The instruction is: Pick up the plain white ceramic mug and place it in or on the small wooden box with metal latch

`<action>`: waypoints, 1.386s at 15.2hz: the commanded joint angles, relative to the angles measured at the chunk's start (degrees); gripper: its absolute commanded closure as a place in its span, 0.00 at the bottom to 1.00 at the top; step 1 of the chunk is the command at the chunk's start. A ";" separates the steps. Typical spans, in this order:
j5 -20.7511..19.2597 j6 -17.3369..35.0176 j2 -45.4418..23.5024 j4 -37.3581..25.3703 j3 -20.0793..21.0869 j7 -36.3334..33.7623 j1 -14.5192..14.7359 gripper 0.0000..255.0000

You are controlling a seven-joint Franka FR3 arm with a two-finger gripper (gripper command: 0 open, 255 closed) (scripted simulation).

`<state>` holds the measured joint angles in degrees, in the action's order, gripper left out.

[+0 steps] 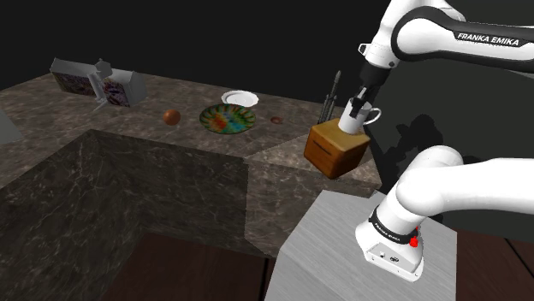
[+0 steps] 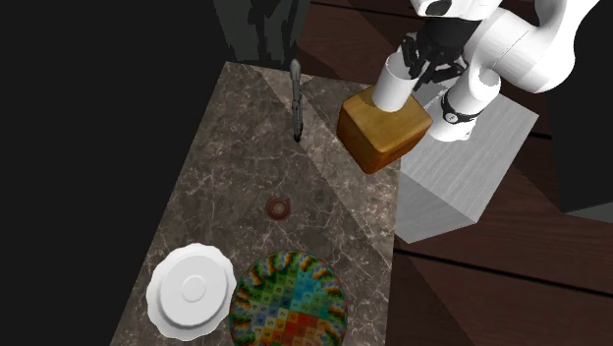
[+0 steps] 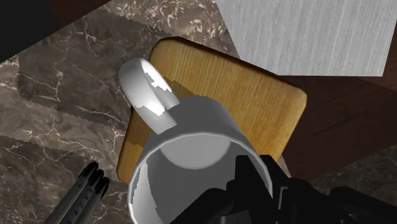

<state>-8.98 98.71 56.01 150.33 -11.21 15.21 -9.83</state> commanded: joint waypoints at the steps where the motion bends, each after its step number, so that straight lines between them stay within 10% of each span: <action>1: -0.23 1.57 0.11 1.65 -0.22 -0.06 -0.11 1.00; 9: -0.26 1.75 0.14 1.86 -0.25 -0.06 -0.12 1.00; 10: -0.26 1.75 0.14 1.86 -0.25 -0.06 -0.12 0.00; 21: 0.73 -5.10 -0.68 -5.81 0.76 0.11 0.35 0.00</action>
<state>-8.24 94.01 55.30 144.85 -10.44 15.25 -9.46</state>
